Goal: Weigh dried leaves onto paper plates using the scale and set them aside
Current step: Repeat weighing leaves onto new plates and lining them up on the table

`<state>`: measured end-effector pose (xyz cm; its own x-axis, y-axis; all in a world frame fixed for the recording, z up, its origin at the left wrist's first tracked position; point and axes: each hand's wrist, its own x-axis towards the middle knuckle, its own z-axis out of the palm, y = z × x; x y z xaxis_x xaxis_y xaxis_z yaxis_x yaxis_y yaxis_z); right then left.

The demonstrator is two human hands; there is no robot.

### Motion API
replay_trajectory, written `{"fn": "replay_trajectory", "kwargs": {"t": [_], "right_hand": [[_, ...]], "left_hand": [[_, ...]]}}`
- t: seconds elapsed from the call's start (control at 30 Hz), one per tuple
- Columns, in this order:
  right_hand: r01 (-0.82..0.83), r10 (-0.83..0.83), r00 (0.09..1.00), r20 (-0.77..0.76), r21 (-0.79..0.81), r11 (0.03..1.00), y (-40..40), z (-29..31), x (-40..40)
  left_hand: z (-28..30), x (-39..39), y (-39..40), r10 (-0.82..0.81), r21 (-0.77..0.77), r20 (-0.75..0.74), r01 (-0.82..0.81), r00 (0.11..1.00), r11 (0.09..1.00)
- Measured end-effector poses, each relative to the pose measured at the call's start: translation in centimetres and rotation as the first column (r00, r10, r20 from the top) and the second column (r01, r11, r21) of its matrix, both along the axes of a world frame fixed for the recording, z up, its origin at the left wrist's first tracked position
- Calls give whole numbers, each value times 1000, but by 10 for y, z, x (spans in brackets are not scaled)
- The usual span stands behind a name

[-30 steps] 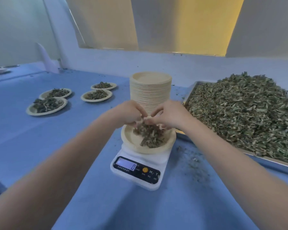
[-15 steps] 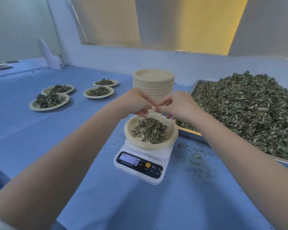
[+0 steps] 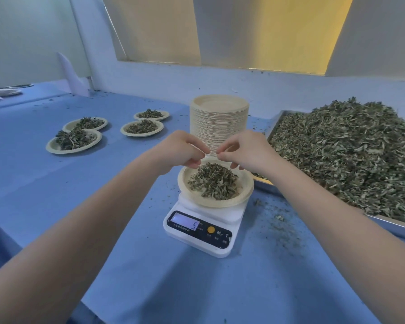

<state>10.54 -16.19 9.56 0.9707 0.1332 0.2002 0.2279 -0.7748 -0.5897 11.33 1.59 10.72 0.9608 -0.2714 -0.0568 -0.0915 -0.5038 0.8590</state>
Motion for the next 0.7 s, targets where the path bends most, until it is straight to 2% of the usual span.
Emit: {"fn": "replay_trajectory", "kwargs": {"t": [0.17, 0.27, 0.37, 0.47, 0.57, 0.7], "right_hand": [[16, -16, 1000, -2, -2, 1000, -17, 4, -3], [59, -58, 998, 8, -84, 995, -48, 6, -8], [190, -191, 981, 15, -212, 959, -90, 4, -14], [266, -309, 949, -61, -373, 889, -130, -8, -23], [247, -341, 923, -181, -402, 882, -154, -21, -29], [187, -320, 921, -220, -471, 862, -165, -39, -29]], "left_hand": [[4, -5, -30, -59, -73, 21, 60, 998, 995], [-1, -7, -73, -101, -95, 25, 103, 995, 990], [-18, -9, -125, -146, 17, 31, 145, 989, 989], [-36, -7, -169, -166, 95, 21, 163, 986, 982], [-45, -5, -202, -193, 165, 14, 188, 981, 968], [-58, 0, -230, -219, 343, 71, 182, 973, 922]]}}
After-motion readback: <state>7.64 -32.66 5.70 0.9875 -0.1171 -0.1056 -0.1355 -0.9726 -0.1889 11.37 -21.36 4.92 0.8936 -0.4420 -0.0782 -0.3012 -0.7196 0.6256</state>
